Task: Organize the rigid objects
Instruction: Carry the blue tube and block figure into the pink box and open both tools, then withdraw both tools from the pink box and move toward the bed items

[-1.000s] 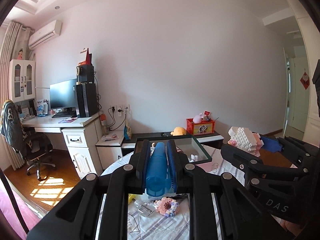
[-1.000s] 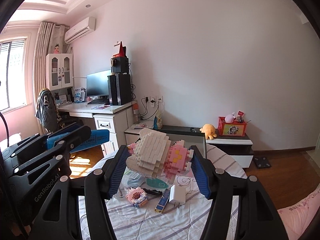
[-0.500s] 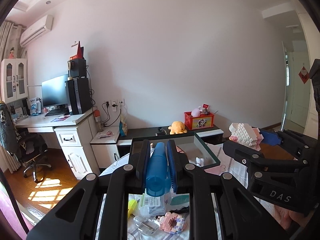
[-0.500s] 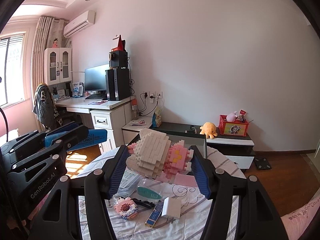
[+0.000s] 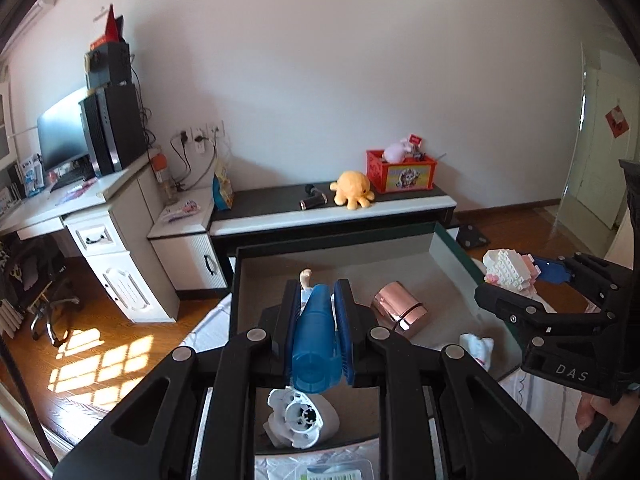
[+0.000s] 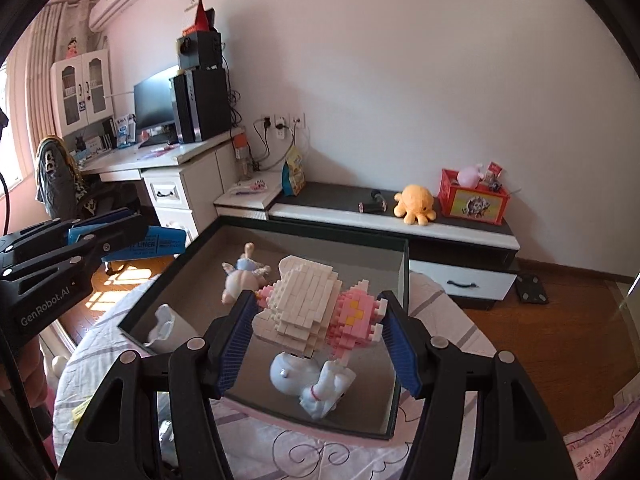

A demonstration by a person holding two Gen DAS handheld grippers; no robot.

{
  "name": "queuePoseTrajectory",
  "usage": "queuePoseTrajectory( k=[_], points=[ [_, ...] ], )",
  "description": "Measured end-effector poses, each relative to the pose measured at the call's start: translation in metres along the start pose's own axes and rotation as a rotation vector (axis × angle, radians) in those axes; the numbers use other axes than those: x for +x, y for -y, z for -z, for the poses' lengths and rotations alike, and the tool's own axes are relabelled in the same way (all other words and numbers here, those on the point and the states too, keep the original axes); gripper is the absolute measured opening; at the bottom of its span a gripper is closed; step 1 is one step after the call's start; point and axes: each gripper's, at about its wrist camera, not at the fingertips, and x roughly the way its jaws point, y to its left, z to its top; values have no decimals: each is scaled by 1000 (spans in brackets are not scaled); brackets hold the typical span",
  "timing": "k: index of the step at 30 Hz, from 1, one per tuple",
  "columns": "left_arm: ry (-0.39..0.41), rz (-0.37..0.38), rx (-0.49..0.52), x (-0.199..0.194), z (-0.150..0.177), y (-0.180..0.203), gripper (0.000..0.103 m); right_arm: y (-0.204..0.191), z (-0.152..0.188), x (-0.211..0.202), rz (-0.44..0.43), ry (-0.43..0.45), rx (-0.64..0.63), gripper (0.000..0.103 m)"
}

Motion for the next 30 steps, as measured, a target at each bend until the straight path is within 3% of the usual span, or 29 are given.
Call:
queuePoseTrajectory(
  k=[5, 10, 13, 14, 17, 21, 24, 30],
  points=[
    [-91, -1, 3, 53, 5, -4, 17, 21, 3, 60, 14, -119, 36, 63],
    [-109, -42, -27, 71, 10, -14, 18, 32, 15, 89, 37, -181, 48, 63],
    [-117, -37, -71, 68, 13, -23, 23, 35, 15, 88, 32, -159, 61, 69],
    [-112, -42, -82, 63, 14, -24, 32, 37, 15, 86, 21, -154, 79, 73],
    [-57, -53, -99, 38, 14, -29, 66, 37, 13, 74, -9, -121, 108, 80],
    [30, -66, -90, -17, 16, -28, 88, 30, 12, 42, 0, -71, 110, 83],
    [113, -96, -85, -66, 24, -21, 101, 19, 13, 3, 11, -9, 100, 84],
    [221, -117, -76, -162, 57, -2, 103, -18, 28, -97, 38, 122, 64, 85]
  ],
)
